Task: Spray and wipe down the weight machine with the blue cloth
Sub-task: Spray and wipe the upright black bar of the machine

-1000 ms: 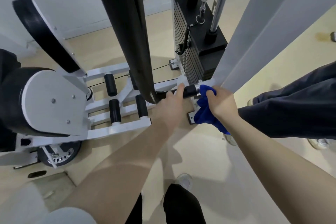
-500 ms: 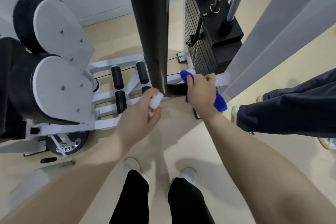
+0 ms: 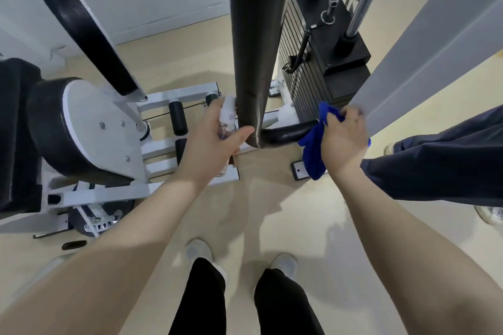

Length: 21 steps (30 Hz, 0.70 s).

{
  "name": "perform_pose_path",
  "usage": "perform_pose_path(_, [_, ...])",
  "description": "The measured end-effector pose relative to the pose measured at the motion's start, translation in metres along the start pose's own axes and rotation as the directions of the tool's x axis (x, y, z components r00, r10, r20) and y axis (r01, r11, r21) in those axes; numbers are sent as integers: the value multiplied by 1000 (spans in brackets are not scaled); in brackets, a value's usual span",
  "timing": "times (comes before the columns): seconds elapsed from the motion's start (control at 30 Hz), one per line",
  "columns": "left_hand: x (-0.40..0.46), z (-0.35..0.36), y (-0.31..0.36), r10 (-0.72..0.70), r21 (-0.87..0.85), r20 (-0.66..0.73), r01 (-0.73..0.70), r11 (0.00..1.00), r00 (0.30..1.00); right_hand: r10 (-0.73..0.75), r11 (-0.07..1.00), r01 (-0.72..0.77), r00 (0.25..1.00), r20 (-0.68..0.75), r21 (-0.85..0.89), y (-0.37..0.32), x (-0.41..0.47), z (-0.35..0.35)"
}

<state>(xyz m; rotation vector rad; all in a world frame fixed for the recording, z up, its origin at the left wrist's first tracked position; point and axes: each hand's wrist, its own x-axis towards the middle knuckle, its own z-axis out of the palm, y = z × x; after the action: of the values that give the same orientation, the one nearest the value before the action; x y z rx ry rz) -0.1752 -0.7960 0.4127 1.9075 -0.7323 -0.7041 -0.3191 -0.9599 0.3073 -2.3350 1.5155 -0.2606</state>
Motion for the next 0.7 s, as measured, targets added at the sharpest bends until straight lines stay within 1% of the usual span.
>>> perform_pose_path(0.03, [1, -2, 0, -2, 36, -8, 2, 999, 1000, 38, 996, -41, 999, 38, 83, -14, -1, 3])
perform_pose_path(0.07, [4, -3, 1, -2, 71, -10, 3, 998, 1000, 19, 993, -31, 994, 106, 113, -33, -3, 8])
perform_pose_path(0.1, [6, -4, 4, 2, 115, 3, -2, 993, 1000, -32, 993, 12, 986, 162, 121, -53, -10, 15])
perform_pose_path(0.13, [9, -6, 7, 11, 174, 25, -15, 985, 1000, -82, 990, 59, 979, 185, 124, -71, -18, 23])
perform_pose_path(0.2, [14, -11, 11, 9, 288, 49, -23, 957, 999, -86, 975, 41, 976, 202, 217, -90, -26, 26])
perform_pose_path(0.23, [15, -12, 13, 6, 323, 56, -24, 946, 998, -120, 954, 54, 970, 211, 294, -89, -27, 25])
perform_pose_path(0.27, [16, -13, 13, 6, 338, 60, -26, 941, 998, -186, 932, 100, 957, 224, 349, -83, -26, 20])
perform_pose_path(0.33, [15, -12, 11, 6, 329, 57, -25, 944, 998, -310, 864, 161, 917, 253, 476, -70, -24, 2])
perform_pose_path(0.37, [13, -11, 11, 8, 314, 57, -26, 949, 998, -304, 850, 142, 919, 253, 507, -64, -22, -4])
perform_pose_path(0.4, [13, -11, 9, 10, 305, 55, -26, 952, 998, -264, 884, 147, 941, 214, 445, -59, -19, -7])
perform_pose_path(0.43, [13, -11, 9, 3, 300, 47, -17, 954, 999, -178, 928, 117, 973, 145, 355, -53, -15, -13])
perform_pose_path(0.47, [13, -11, 8, -10, 306, 45, -4, 952, 999, -112, 967, 100, 993, 38, 232, -45, -11, -19])
perform_pose_path(0.5, [14, -12, 8, -21, 312, 47, 6, 950, 999, -21, 967, 26, 1000, -19, 252, -37, -8, -28])
perform_pose_path(0.53, [15, -12, 8, -23, 316, 51, 6, 949, 998, 42, 951, -28, 998, -39, 306, -32, -5, -38])
perform_pose_path(0.57, [15, -12, 8, -24, 320, 56, 4, 947, 998, 95, 919, -71, 995, -43, 387, -28, -5, -45])
perform_pose_path(0.6, [16, -13, 7, -24, 318, 57, 5, 948, 998, 147, 891, -97, 986, -80, 442, -26, -6, -54])
perform_pose_path(0.67, [16, -13, 5, -20, 307, 54, 3, 952, 998, 221, 864, -85, 950, -222, 497, -33, -7, -64])
perform_pose_path(0.7, [16, -12, 4, -17, 298, 51, 1, 955, 999, 195, 863, -23, 936, -292, 504, -38, -6, -63])
